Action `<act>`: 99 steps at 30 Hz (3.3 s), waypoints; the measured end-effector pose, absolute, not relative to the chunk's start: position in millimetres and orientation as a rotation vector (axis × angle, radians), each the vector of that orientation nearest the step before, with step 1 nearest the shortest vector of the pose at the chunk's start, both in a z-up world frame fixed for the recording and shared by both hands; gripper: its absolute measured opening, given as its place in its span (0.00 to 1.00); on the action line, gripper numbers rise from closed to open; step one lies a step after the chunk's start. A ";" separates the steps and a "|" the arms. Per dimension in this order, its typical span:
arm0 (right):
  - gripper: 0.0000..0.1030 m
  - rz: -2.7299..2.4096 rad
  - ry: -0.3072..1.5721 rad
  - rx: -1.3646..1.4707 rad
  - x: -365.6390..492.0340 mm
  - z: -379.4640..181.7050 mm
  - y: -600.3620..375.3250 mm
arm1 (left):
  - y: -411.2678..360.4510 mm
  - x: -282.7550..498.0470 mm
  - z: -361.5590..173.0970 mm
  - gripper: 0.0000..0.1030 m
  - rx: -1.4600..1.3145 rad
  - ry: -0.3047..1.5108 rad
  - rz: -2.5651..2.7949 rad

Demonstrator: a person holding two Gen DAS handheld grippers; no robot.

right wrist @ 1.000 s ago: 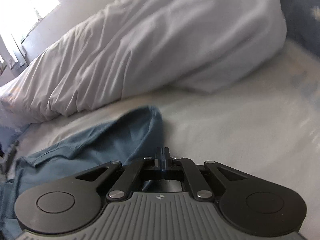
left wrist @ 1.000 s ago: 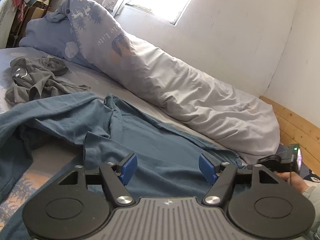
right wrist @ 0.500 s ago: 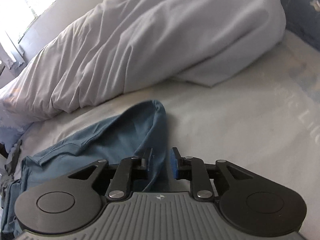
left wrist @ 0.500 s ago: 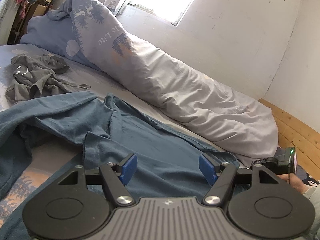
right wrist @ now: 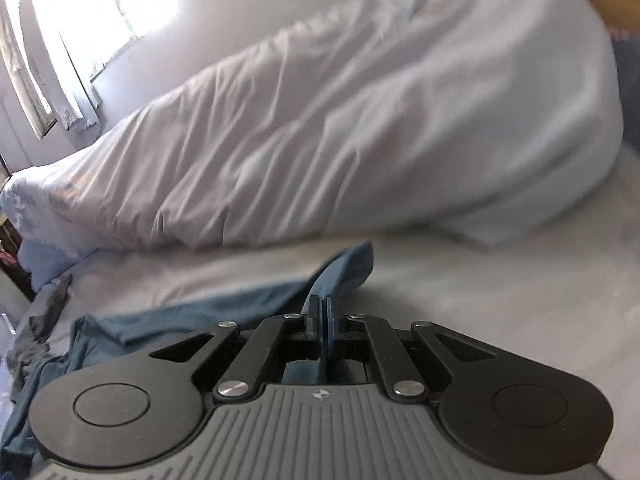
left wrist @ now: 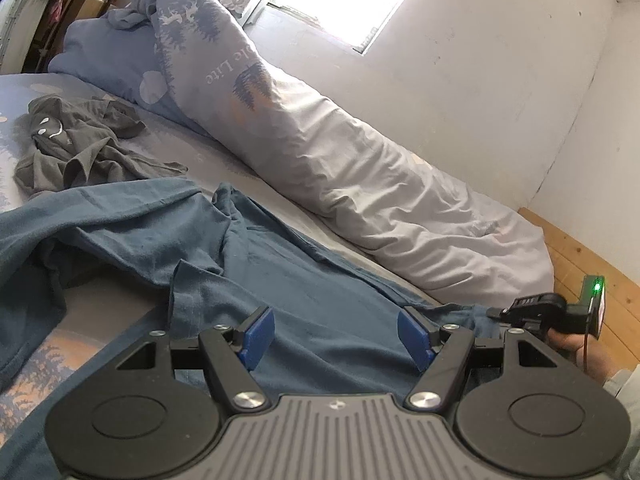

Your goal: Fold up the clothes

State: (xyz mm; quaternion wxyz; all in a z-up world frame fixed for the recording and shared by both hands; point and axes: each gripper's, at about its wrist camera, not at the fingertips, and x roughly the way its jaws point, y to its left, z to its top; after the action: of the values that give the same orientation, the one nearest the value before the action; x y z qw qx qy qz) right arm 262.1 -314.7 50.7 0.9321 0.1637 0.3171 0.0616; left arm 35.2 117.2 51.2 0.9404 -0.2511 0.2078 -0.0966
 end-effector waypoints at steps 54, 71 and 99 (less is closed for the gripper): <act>0.31 0.223 0.751 0.142 246.6 60.8 -264.4 | 179.2 80.6 37.0 0.66 -0.391 0.581 -0.068; 0.36 0.162 0.796 -0.005 245.5 73.4 -264.2 | 198.8 98.3 27.6 0.00 -0.416 0.509 -0.061; 0.34 -0.017 0.741 0.087 238.8 64.8 -317.3 | 190.7 106.9 31.1 0.00 -0.425 0.522 -0.061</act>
State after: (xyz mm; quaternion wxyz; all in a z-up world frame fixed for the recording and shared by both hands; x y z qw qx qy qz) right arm 238.8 -317.3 64.8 0.9312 0.0427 0.3619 -0.0085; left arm 106.9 190.7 31.1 0.9435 -0.2084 0.2559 -0.0299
